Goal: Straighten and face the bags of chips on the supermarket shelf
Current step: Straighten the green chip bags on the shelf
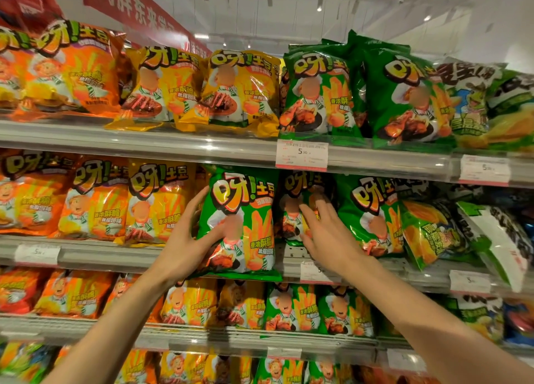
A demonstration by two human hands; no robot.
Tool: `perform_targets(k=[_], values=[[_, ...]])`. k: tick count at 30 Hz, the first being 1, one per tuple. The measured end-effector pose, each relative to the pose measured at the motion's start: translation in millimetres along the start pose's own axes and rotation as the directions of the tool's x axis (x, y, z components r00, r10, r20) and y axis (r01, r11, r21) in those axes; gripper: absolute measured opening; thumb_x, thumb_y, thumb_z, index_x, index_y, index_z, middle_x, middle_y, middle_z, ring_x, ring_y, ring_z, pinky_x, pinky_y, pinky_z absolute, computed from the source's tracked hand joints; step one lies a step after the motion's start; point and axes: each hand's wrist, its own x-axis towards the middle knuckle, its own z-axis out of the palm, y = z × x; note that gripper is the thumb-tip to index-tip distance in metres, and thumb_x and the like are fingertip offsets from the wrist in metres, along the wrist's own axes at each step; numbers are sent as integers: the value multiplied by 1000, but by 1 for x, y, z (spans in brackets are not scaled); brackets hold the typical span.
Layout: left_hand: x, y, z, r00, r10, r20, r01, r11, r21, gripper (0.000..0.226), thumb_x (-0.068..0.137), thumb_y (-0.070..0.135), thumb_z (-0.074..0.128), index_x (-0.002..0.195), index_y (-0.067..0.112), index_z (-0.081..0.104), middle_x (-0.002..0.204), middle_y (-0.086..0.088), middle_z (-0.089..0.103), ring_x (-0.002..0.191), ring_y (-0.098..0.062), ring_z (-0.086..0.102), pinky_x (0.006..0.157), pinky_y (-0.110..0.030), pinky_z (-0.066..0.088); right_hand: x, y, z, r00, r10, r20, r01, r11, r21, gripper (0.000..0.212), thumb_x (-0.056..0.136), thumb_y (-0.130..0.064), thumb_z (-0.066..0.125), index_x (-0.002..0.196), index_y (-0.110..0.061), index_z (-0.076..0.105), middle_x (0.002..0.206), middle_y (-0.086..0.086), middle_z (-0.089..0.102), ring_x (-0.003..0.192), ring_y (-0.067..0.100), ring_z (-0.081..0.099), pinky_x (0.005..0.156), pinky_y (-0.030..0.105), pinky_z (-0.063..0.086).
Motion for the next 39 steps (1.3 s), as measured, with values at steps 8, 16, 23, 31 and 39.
perform_targets(k=[8,16,23,31,39], values=[[2,3,8,1000,13,-1,-13,998,-55,81,80,34,68,152,39,31,130,29,49,103,27,53,77,-3,47,-30,57,-22,988,-94,-124,33,905,-425,57,94,-40,53,143,-11,51,159,20,30,149,40,20,118,62,14],[6,-2,10,1000,-4,-12,3,998,-58,77,84,32,70,149,45,32,130,28,53,107,18,58,80,-9,52,8,53,6,978,160,-132,-193,935,-297,63,97,-40,50,150,-9,39,160,21,25,151,38,15,118,62,12],[3,2,10,1000,4,-8,-5,997,-73,81,80,37,69,151,41,31,132,26,53,106,22,55,84,-8,50,11,35,11,979,19,-202,-68,969,-238,55,97,-45,48,143,-15,46,151,19,40,144,38,31,119,59,15],[4,1,9,1000,8,-5,-8,999,-47,76,86,30,68,152,40,30,135,27,50,107,26,51,78,0,45,30,16,22,999,-35,-2,33,957,-289,43,81,-37,75,119,-20,68,122,14,67,120,36,59,108,53,38],[2,2,8,1000,-25,8,25,998,-50,79,83,37,69,151,45,29,134,27,51,105,26,52,88,-14,48,26,20,12,995,-28,100,39,993,-110,53,100,-41,48,148,-18,40,138,10,52,128,31,45,108,40,32]])
